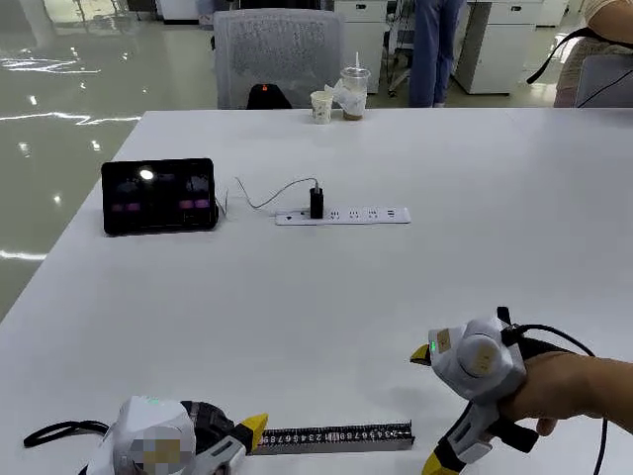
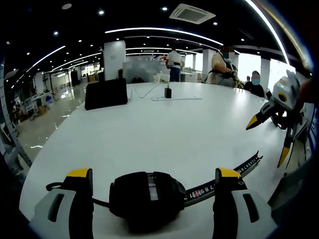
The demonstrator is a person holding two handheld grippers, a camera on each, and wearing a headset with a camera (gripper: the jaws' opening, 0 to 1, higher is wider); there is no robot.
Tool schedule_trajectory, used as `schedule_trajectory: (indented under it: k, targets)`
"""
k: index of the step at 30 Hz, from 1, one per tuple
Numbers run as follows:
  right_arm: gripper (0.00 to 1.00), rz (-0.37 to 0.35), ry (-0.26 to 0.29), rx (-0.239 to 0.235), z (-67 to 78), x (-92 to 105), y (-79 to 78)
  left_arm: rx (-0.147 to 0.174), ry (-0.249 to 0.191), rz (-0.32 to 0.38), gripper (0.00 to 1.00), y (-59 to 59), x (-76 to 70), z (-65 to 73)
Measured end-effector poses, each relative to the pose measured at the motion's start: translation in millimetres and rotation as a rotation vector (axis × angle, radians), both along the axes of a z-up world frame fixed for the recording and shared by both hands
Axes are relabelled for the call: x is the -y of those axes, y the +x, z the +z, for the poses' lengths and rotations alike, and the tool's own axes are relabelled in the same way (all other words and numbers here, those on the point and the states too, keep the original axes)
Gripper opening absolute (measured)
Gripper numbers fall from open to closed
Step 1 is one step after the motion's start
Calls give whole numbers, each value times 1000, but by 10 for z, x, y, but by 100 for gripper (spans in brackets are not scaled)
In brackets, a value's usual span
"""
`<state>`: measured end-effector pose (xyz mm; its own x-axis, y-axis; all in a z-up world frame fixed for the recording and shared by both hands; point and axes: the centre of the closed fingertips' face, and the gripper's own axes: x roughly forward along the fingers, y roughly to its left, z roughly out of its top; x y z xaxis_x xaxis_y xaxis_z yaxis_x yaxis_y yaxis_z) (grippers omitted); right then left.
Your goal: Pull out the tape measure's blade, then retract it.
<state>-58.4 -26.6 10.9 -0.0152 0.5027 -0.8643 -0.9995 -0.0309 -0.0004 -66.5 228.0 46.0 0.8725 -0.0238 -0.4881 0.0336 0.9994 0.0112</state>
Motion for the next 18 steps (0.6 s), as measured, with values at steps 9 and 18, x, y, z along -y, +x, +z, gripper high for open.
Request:
schedule_trajectory:
  k: [9, 18]
  targets:
    - [83, 13, -24, -27, -99, -25, -19, -27, -48, 11, 99, -38, -8, -104]
    - [66, 37, -32, -17, -141, -22, -21, -3, -41, -3, 99, -19, 7, -77]
